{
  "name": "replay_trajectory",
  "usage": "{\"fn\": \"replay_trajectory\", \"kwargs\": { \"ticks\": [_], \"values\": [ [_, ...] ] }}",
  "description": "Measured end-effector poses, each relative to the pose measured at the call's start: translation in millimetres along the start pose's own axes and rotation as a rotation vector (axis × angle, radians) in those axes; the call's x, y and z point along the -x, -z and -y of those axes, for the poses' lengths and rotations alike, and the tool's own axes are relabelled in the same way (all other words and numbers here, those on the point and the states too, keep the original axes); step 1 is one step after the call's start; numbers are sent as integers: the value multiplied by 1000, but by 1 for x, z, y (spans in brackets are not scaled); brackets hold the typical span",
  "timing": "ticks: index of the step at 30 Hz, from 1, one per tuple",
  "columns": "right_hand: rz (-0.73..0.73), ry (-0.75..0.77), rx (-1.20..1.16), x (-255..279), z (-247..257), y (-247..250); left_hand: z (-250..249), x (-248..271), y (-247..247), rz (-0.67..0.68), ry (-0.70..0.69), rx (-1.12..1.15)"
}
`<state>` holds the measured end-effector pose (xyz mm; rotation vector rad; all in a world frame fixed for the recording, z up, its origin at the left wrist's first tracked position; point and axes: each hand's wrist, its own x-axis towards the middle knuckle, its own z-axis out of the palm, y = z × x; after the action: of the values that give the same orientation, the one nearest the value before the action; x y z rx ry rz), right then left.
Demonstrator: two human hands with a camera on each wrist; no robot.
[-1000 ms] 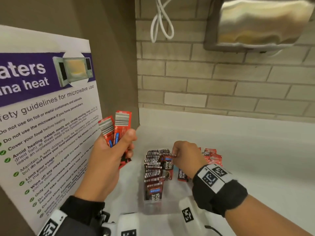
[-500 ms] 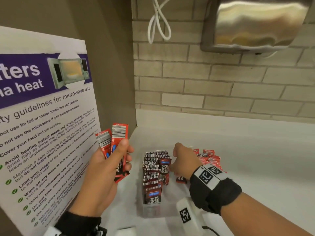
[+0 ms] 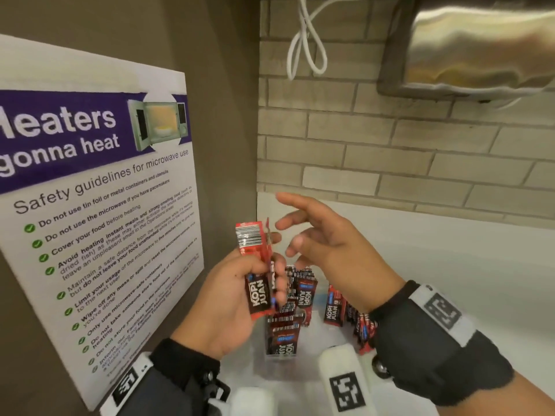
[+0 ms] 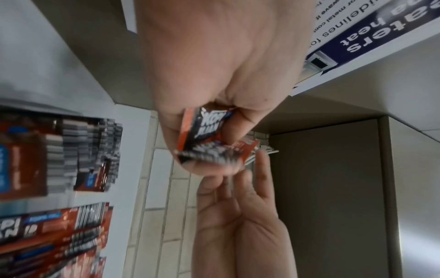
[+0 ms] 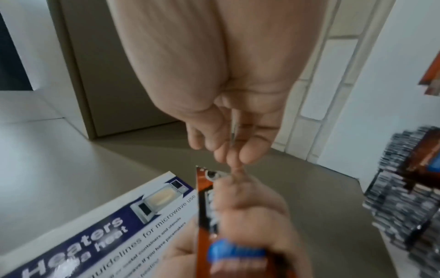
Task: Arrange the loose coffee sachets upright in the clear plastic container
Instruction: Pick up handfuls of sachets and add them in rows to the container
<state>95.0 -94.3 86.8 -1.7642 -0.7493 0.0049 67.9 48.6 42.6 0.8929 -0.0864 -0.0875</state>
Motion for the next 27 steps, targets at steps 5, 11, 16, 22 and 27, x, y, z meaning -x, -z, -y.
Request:
{"fn": "replay_trajectory", "kwargs": {
  "ticks": [5, 11, 16, 22, 27],
  "values": [
    [10, 99, 356, -2, 2, -1, 0, 5, -8, 86, 141, -13],
    [-371, -13, 114, -3, 1, 20, -3, 5, -4, -44, -104, 80],
    [-276, -249, -176, 9, -13, 6, -6, -4, -7, -198, -300, -129],
    [-228, -321, -368, 15, -21, -8, 4, -15, -12, -297, -400, -282],
    [-237, -187, 61, 10, 0, 21, -3, -19, -19, -170, -432, -470]
  ]
}}
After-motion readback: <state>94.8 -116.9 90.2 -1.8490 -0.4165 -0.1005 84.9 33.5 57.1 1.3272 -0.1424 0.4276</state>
